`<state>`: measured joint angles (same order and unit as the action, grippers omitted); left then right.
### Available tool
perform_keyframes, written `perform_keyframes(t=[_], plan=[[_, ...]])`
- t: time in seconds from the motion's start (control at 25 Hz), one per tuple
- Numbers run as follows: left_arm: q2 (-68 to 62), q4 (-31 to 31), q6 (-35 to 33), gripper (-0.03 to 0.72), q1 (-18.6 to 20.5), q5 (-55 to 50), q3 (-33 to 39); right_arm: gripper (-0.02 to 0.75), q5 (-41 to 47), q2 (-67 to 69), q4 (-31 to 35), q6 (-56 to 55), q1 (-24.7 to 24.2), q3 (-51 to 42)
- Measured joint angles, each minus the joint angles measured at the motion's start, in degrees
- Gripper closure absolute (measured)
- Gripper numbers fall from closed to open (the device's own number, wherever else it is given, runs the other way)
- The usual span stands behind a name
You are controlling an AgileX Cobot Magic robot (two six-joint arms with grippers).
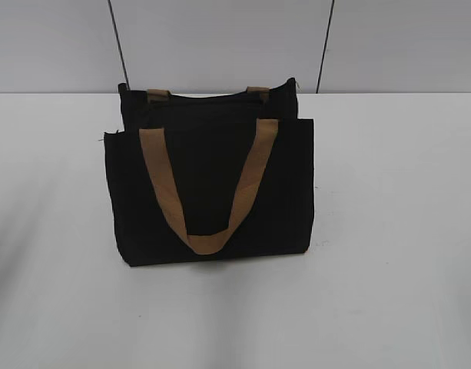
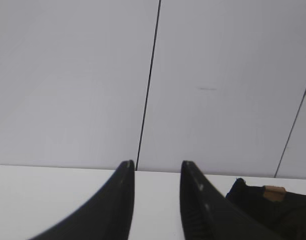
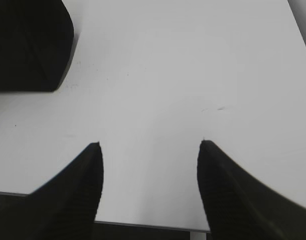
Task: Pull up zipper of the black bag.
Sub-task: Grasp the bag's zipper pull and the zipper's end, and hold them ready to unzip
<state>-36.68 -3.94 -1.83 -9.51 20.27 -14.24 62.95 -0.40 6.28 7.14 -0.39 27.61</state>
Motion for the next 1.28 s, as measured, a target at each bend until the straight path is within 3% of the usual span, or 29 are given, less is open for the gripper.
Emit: perform_keyframes(t=[0.16, 0.32, 0.52, 0.72, 0.8, 1.04, 1.28], plan=[[-12.14, 7.2, 3.22, 0.448, 0.0, 16.6, 3.87, 0.271, 0.0, 0.0, 0.0, 0.0, 0.0, 0.0], [-24.56, 13.62, 4.11, 0.428, 0.0, 26.11, 3.92, 0.271, 0.0, 0.0, 0.0, 0.0, 0.0, 0.0], [-34.15, 17.91, 4.37, 0.411, 0.29, 32.82, 3.92, 0.271, 0.0, 0.0, 0.0, 0.0, 0.0, 0.0], [-42.03, 26.41, 4.37, 0.406, 3.79, 37.25, 3.92, 0.271, 0.0, 0.0, 0.0, 0.0, 0.0, 0.0], [-45.53, 28.51, 4.27, 0.365, 5.24, 39.04, 3.92, 0.271, 0.0, 0.0, 0.0, 0.0, 0.0, 0.0], [-60.31, 32.78, 2.31, 0.06, 6.45, 47.52, 2.81, 0.271, 0.0, 0.0, 0.0, 0.0, 0.0, 0.0], [-71.94, 38.33, 1.14, 0.051, 6.45, 48.56, -3.44, 0.271, 0.0, 0.0, 0.0, 0.0, 0.0, 0.0]])
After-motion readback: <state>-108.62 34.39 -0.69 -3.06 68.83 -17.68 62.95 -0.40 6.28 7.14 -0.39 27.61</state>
